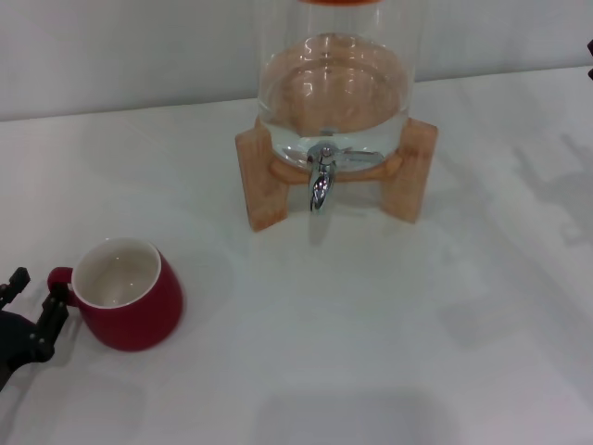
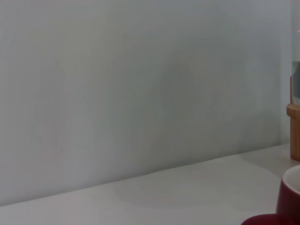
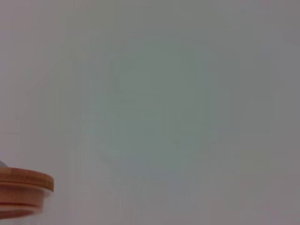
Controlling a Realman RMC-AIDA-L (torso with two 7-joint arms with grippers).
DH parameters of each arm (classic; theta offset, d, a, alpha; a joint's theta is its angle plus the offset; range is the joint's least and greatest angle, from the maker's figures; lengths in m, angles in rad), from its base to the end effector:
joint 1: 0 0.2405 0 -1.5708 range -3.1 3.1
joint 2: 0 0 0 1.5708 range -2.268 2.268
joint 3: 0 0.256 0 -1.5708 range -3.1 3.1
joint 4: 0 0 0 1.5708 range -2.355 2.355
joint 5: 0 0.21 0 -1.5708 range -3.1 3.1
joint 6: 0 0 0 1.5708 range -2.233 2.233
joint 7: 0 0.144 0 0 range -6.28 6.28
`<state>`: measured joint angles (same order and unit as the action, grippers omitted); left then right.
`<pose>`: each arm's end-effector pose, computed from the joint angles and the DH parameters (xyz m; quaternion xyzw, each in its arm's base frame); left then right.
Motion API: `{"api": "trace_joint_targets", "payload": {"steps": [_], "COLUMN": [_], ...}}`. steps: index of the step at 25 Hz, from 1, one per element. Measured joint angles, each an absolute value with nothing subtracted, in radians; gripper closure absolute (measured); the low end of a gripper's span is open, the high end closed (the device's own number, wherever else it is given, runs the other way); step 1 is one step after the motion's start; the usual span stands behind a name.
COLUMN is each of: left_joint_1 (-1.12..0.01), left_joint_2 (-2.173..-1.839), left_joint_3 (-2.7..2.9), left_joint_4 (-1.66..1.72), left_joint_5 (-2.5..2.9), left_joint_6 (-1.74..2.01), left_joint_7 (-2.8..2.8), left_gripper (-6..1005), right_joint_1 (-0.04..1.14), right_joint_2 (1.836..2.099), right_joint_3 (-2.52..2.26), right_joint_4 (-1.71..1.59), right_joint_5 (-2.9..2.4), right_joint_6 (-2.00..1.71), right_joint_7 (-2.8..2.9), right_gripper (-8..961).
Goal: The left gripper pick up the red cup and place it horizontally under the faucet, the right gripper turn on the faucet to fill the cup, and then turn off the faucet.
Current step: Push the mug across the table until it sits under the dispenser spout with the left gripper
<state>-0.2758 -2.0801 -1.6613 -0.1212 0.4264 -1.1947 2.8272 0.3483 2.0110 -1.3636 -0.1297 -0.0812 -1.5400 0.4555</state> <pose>-0.3597 0.2652 -0.0405 -0.8060 -0.2159 -0.2393 0.4965 0.3346 0.3010 0.0700 -0.6306 0.1582 0.4479 0.6138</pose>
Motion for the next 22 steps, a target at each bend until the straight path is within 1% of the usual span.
{"api": "trace_joint_targets", "payload": {"steps": [8, 15, 20, 22], "left_joint_1": [-0.278, -0.286, -0.296, -0.299], "left_joint_2": [-2.08, -2.079, -2.079, -2.079], "left_joint_3": [-1.661, -1.638, -1.637, -1.637], "left_joint_4": [-0.121, -0.121, -0.122, -0.122], "left_joint_5": [0.426, 0.426, 0.426, 0.426], "left_joint_6": [-1.195, -1.195, -1.195, -1.195], "left_joint_7": [2.827, 2.827, 2.827, 2.827], "left_gripper": [590, 824, 898, 898], "right_joint_1": [0.348, 0.348, 0.348, 0.348], "right_joint_2": [2.011, 2.011, 2.011, 2.011], "right_joint_3": [-1.364, -1.364, -1.364, -1.364], "right_joint_4": [-0.13, -0.13, -0.13, -0.13], "right_joint_5": [-0.081, -0.081, -0.081, -0.081], "right_joint_6": [-1.54, -1.54, -1.54, -1.54], "right_joint_7": [0.455, 0.456, 0.456, 0.456], "right_gripper": [129, 129, 130, 130]}}
